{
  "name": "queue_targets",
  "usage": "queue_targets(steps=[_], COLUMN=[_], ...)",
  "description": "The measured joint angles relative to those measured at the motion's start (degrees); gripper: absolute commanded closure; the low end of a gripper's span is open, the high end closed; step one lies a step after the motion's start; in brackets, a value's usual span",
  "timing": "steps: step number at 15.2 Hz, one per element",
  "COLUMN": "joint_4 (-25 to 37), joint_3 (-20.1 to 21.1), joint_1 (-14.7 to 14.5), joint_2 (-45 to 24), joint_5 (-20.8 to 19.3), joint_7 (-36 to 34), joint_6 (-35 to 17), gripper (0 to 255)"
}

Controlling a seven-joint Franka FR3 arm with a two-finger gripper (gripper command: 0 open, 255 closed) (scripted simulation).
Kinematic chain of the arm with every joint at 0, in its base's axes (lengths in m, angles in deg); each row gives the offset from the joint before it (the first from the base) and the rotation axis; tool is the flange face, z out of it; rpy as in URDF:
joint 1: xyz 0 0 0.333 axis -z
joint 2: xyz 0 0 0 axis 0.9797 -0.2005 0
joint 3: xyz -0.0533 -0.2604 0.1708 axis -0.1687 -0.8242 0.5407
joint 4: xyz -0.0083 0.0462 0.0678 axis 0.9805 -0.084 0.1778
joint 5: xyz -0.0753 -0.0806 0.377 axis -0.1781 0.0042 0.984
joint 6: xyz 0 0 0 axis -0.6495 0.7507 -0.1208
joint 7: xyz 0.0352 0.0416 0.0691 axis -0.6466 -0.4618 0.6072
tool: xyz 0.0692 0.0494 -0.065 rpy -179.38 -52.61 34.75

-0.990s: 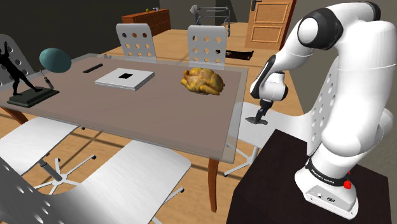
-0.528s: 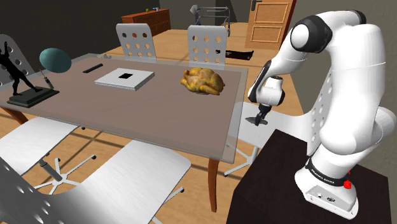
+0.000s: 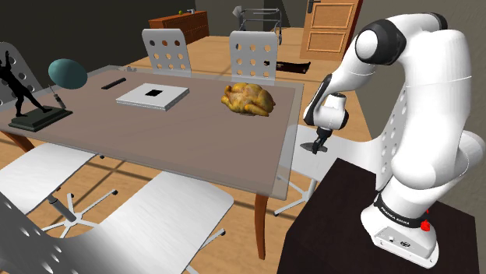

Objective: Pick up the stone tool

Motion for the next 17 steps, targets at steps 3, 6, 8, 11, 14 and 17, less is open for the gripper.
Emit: queue_targets(steps=[3, 6, 8, 11, 14, 17], joint_4=[-0.2, -1.2, -1.9, -2.7, -3.6, -4.2], joint_3=[-0.3, -2.4, -3.8, -6.0, -8.5, -10.9], joint_1=[-0.3, -2.1, -3.3, -5.1, -7.0, -8.8], joint_2=[0.4, 2.8, 4.4, 6.8, 9.6, 12.3], joint_5=[-0.3, -2.0, -3.3, -5.5, -8.3, -11.3], joint_7=[-0.2, -1.7, -2.9, -4.7, -7.0, -9.4], joint_6=[0.3, 1.9, 2.9, 4.6, 6.5, 8.4], gripper=[255, 255, 255, 255, 255, 255])
